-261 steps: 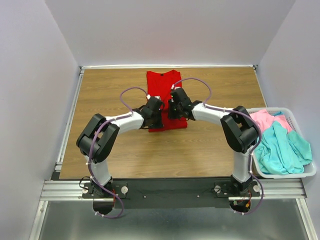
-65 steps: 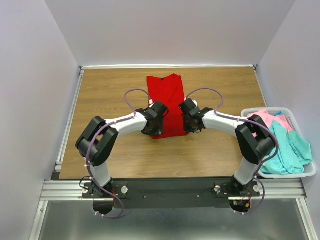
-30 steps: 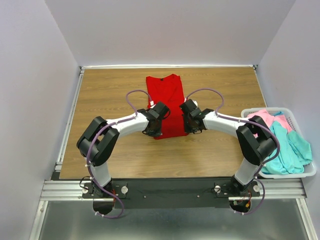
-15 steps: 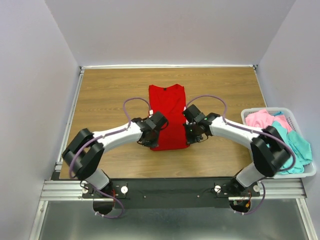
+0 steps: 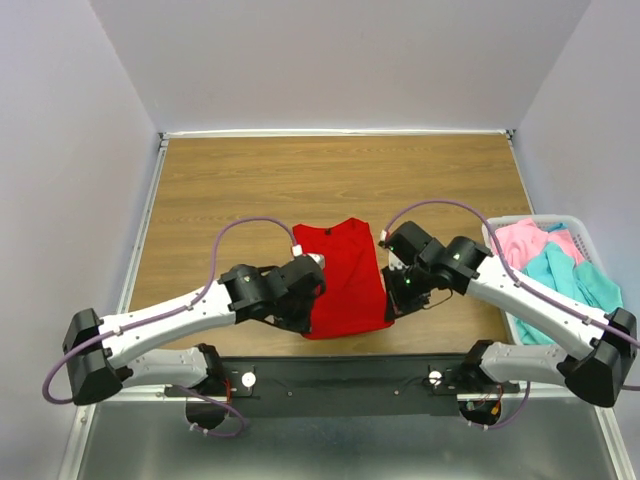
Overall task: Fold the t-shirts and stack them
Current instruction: Fold the tshirt
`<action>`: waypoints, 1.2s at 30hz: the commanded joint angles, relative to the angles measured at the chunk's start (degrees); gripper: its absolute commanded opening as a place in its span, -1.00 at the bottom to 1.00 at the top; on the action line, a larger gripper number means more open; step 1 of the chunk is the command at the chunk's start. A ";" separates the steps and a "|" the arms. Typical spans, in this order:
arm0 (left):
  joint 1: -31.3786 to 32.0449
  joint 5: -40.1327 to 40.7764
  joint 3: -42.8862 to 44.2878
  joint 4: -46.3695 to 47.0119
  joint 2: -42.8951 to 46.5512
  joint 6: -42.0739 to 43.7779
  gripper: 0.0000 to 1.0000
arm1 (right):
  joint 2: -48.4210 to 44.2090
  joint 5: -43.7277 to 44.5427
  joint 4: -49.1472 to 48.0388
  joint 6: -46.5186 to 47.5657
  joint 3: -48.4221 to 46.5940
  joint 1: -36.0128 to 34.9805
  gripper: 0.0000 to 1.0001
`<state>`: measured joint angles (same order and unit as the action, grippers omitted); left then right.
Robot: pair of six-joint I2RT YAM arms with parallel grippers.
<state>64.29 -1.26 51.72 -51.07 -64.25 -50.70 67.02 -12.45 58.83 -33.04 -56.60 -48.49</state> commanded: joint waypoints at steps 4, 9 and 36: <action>-12.42 0.82 6.89 0.25 -0.44 8.14 -1.00 | 9.24 13.75 8.85 2.62 -18.69 0.67 -0.99; -20.42 -1.38 9.61 5.45 -3.77 15.43 -1.00 | 16.71 15.88 8.76 8.23 -28.36 4.27 -0.99; -45.04 -11.58 18.15 29.35 -38.04 26.97 -1.00 | 60.40 5.85 -5.02 22.84 -61.00 24.49 -0.99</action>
<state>21.21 -12.73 69.73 -24.71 -99.53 -24.93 123.39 -7.66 58.46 -12.43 -114.98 -25.65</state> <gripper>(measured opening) 0.009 0.015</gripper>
